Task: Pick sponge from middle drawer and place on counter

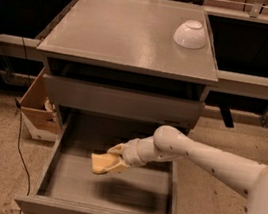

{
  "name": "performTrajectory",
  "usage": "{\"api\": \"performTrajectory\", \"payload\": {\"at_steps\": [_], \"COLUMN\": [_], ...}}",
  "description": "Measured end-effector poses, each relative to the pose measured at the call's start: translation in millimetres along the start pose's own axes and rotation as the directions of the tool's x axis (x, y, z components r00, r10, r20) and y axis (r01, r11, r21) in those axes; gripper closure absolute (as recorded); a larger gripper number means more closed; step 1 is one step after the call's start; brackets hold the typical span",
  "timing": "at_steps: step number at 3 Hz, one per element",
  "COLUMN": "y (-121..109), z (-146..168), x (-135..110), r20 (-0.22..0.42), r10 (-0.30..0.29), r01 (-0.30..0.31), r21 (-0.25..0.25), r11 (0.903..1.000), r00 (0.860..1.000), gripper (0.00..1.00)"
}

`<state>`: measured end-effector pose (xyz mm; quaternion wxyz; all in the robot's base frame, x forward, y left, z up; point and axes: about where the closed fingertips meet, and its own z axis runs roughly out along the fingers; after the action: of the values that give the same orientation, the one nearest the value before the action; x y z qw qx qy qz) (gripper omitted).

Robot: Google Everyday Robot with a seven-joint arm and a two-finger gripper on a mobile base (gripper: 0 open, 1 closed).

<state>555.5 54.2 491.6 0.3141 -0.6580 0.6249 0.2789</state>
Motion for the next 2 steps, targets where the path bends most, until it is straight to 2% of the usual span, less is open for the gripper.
{"api": "performTrajectory", "payload": {"at_steps": [1,2], "y": [13.0,18.2], "z": [-74.5,-144.5], "x": [-38.6,-64.8], "r20": [0.021,0.080], "r10": [0.000,-0.009], "r01": [-0.002,-0.003], "r21": [0.079,0.142], "r11": [0.9969,0.9899], "r00": [1.000,0.997], "gripper": [1.00,1.00]}}
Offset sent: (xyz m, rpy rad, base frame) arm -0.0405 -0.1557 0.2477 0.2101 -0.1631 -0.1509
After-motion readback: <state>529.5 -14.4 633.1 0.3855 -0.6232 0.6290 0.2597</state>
